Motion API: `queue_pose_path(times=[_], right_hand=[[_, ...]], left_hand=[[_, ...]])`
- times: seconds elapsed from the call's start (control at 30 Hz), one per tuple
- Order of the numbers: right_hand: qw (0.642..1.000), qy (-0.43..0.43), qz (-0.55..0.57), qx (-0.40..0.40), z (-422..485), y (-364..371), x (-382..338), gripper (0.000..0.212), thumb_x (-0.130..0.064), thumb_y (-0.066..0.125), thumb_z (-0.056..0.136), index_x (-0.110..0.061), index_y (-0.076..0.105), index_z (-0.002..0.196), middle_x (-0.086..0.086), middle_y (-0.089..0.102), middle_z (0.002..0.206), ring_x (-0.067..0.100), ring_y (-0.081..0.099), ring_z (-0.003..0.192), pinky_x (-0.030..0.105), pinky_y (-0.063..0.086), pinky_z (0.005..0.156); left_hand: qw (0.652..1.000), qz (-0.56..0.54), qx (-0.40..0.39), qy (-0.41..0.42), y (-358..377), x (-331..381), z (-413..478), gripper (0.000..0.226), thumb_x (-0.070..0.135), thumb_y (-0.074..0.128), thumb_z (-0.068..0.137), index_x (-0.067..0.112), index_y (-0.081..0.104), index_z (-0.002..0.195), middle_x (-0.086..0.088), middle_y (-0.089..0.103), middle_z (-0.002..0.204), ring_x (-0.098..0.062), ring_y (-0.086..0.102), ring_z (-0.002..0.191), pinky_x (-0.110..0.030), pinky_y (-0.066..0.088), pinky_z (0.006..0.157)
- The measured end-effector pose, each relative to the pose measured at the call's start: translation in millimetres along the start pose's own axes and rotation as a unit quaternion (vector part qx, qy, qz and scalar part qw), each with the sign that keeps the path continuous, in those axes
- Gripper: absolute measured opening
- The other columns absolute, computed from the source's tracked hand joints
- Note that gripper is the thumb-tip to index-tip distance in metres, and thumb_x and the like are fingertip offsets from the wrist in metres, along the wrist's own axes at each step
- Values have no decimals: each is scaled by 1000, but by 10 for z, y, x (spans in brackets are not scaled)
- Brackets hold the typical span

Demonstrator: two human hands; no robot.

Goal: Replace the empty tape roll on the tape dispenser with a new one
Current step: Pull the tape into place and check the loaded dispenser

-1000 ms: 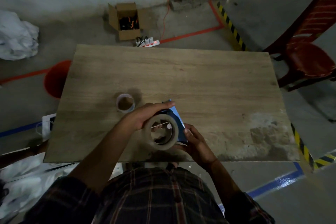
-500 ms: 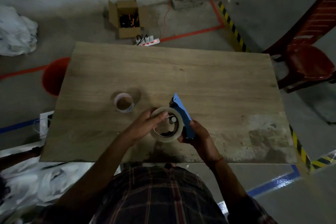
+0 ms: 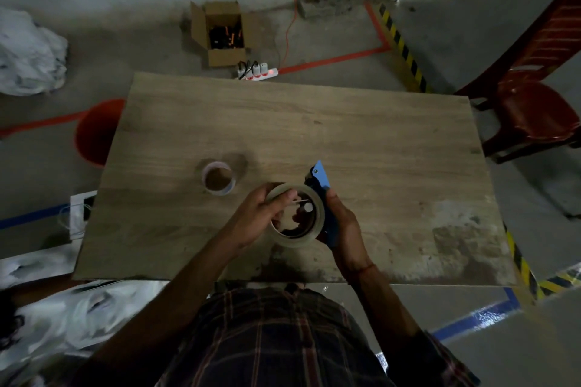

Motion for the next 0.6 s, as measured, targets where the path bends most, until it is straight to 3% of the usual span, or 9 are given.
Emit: queue_pose_path(times=[0.07, 0.17, 0.23, 0.37, 0.5, 0.6], right_hand=[[1000, -6, 2, 22, -17, 32, -6, 49, -51, 41, 100, -17, 73, 114, 15, 75, 112, 38, 70, 106, 49, 57, 92], [999, -15, 19, 35, -61, 81, -25, 49, -54, 44, 95, -18, 74, 109, 15, 75, 112, 37, 70, 107, 51, 56, 94], [998, -20, 31, 44, -86, 115, -35, 51, -57, 45, 92, -19, 75, 108, 14, 75, 112, 36, 70, 107, 54, 55, 96], [996, -32, 54, 56, -99, 149, -20, 48, -49, 42, 101, -15, 73, 116, 15, 75, 114, 35, 69, 110, 57, 52, 99], [994, -29, 72, 72, -123, 166, -32, 47, -48, 42, 101, -17, 72, 119, 10, 76, 113, 30, 70, 111, 53, 55, 97], [993, -38, 81, 79, -144, 208, -71, 52, -55, 47, 92, -16, 71, 118, 11, 75, 115, 29, 71, 109, 53, 55, 97]], left_hand=[[1000, -8, 11, -4, 3, 11, -10, 45, 47, 67, 83, 12, 68, 112, -19, 70, 104, -42, 65, 89, -52, 55, 77], [1000, -4, 22, -6, 23, 32, -33, 29, 35, 64, 93, 14, 67, 114, -6, 70, 98, -18, 65, 76, -35, 54, 68], [999, -13, 36, -11, 41, 63, -55, 24, 28, 62, 95, 14, 67, 114, -5, 70, 99, -13, 65, 74, -32, 55, 67], [997, -39, 68, -15, 50, 69, -54, 27, 24, 66, 93, 11, 67, 116, -7, 74, 100, -15, 70, 76, -31, 59, 69], [989, -61, 137, -3, 135, -6, -93, 34, 20, 75, 85, 10, 66, 117, -7, 76, 105, -17, 74, 91, -24, 57, 73], [967, -145, 208, -25, 226, -77, -147, 59, 31, 84, 72, 9, 62, 122, -11, 74, 110, -24, 73, 98, -36, 59, 82]])
Point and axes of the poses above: each hand's wrist, its own z-axis towards the middle knuckle, its own y-axis out of the palm, x = y × z, the point moved 1 cm from there along z, towards the middle knuckle
